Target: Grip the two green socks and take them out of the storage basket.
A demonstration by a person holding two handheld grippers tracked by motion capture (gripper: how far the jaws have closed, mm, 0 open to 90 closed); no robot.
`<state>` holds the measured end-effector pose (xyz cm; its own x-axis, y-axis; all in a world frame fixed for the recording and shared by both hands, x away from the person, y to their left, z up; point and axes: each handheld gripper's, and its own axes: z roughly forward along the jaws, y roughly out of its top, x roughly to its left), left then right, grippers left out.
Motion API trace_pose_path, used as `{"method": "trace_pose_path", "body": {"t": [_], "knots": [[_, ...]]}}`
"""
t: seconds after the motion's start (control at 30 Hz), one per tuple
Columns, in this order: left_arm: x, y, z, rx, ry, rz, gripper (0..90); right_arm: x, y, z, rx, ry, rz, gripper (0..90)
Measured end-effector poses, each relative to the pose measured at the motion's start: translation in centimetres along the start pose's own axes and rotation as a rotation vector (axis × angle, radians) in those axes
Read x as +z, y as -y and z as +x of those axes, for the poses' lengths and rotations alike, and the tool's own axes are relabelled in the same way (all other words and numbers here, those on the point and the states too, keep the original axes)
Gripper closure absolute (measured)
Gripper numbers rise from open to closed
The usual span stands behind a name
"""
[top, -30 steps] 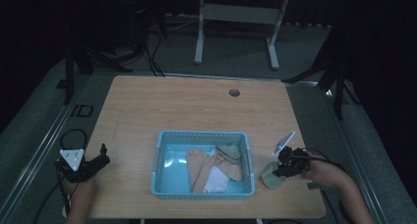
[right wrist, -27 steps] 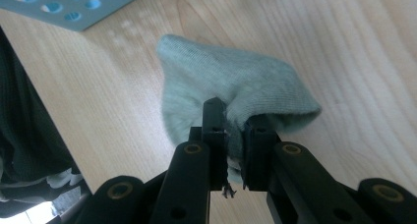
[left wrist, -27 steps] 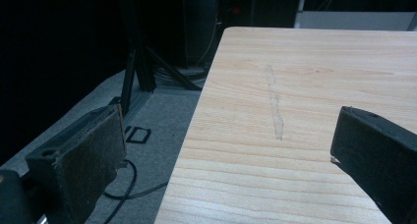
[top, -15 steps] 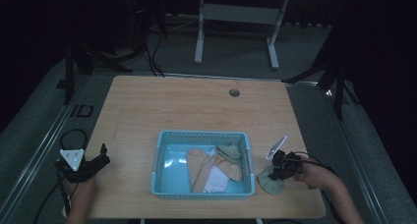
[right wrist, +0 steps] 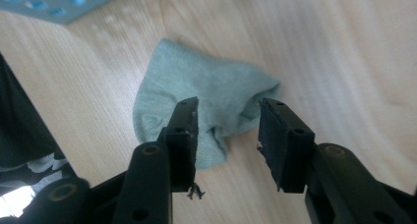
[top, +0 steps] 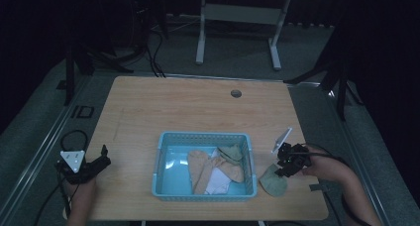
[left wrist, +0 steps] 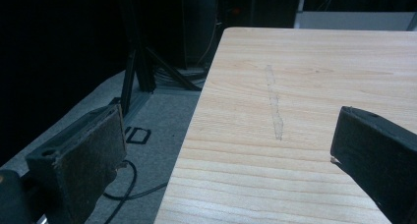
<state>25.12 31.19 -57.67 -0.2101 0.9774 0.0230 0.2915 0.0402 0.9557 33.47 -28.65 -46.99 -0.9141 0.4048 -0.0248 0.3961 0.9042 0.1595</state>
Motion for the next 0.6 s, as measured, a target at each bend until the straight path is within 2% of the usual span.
{"method": "trace_pose_path", "body": {"t": [0.07, 0.23, 0.43, 0.47, 0.53, 0.6], "knots": [[0.0, 0.0, 0.0, 0.000, 0.000, 0.000, 0.4, -1.1, -0.6, 0.0, -0.013, 0.021, -0.007, 58.3], [0.0, 0.0, 0.0, -0.001, 0.001, 0.001, 0.4, -2.9, -2.5, 0.3, -0.057, 0.040, -0.027, 58.4], [0.0, 0.0, 0.0, -0.002, 0.003, 0.000, 0.4, -3.8, -5.4, 0.8, -0.116, 0.044, -0.023, 58.6], [0.0, 0.0, 0.0, -0.002, 0.003, 0.000, 0.4, -3.8, -5.4, 0.8, -0.116, 0.044, -0.023, 58.6], [0.0, 0.0, 0.0, -0.002, 0.003, 0.000, 0.4, -3.7, -7.2, 1.2, -0.155, 0.032, -0.025, 59.0], [0.0, 0.0, 0.0, -0.002, 0.004, 0.000, 0.4, -3.6, -8.3, 1.5, -0.173, 0.030, -0.022, 59.4]]}}
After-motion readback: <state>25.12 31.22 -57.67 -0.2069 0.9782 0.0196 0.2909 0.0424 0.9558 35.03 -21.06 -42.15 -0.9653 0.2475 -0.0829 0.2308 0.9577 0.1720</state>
